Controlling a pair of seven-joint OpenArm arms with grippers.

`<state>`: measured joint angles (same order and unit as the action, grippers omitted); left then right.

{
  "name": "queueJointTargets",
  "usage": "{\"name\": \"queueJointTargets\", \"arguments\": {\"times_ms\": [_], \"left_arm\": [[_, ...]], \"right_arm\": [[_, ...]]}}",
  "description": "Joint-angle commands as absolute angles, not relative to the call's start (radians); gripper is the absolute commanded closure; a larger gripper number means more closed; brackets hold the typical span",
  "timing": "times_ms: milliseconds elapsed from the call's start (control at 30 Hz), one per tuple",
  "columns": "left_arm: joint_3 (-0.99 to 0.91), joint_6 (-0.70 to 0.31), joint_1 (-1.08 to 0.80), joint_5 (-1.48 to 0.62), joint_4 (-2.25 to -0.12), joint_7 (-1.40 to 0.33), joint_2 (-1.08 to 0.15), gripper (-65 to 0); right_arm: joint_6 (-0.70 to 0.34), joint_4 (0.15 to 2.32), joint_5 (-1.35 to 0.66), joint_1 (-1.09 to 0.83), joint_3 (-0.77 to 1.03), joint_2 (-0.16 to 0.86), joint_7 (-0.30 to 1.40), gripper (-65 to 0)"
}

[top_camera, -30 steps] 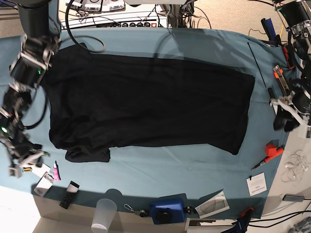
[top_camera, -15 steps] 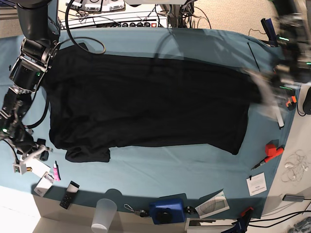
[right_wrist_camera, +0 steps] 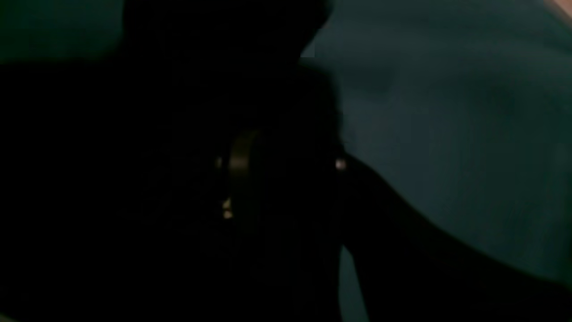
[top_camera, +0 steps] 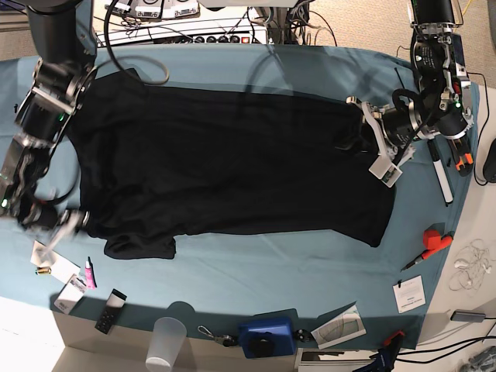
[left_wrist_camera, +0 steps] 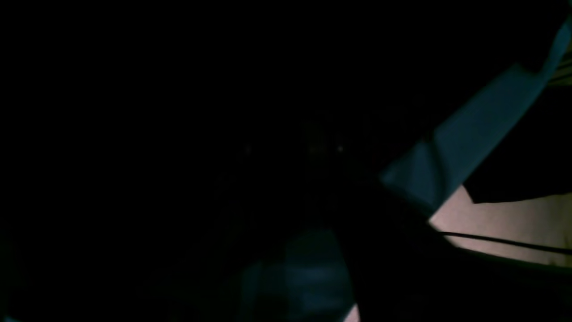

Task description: Layout the t-shirt on the table in an organized manner, then fold the t-shirt properly

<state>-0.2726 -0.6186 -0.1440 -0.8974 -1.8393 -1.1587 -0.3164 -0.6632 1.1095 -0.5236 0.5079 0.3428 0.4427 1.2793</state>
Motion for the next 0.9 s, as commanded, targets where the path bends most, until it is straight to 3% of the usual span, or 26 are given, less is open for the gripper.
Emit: {"name": "queueJointTargets", "arguments": {"times_ms": [0,100,300,500,633,867], "left_arm": [[-0.278,-0.618,-0.133,-0.916,-1.856,-1.137,-0.328,-13.8],[-0.278,-0.618,-0.133,-0.919,-1.856,-1.137,-0.329,-13.8],[-0.278,-0.619,-0.133,-0.92,-1.856,-1.098,-0.33,-13.8],[-0.278,-0.619,-0.13,-0.919,-1.856,-1.099,-0.33,-13.8],[-0.278,-0.619,-0.13,-0.92,-1.856,-1.098,-0.33,-13.8],[-0.278,-0.619,-0.13,-0.919,-1.856,-1.081,-0.33,-13.8]], "right_arm": [[-0.663,1.124,-0.529,0.522,0.354,0.463,1.209,-20.6],[-0.582,1.123,-0.435,0.464,0.355,0.458,1.102,-20.6],[-0.598,1.117,-0.403,0.325,0.353,0.432,1.063,-20.6],[-0.606,1.118,-0.408,0.233,0.353,0.419,1.193,-20.5],[-0.66,1.127,-0.533,0.143,0.354,0.434,1.25,-20.5],[-0.662,1.313,-0.633,-0.025,0.356,0.452,1.278,-20.5]]}}
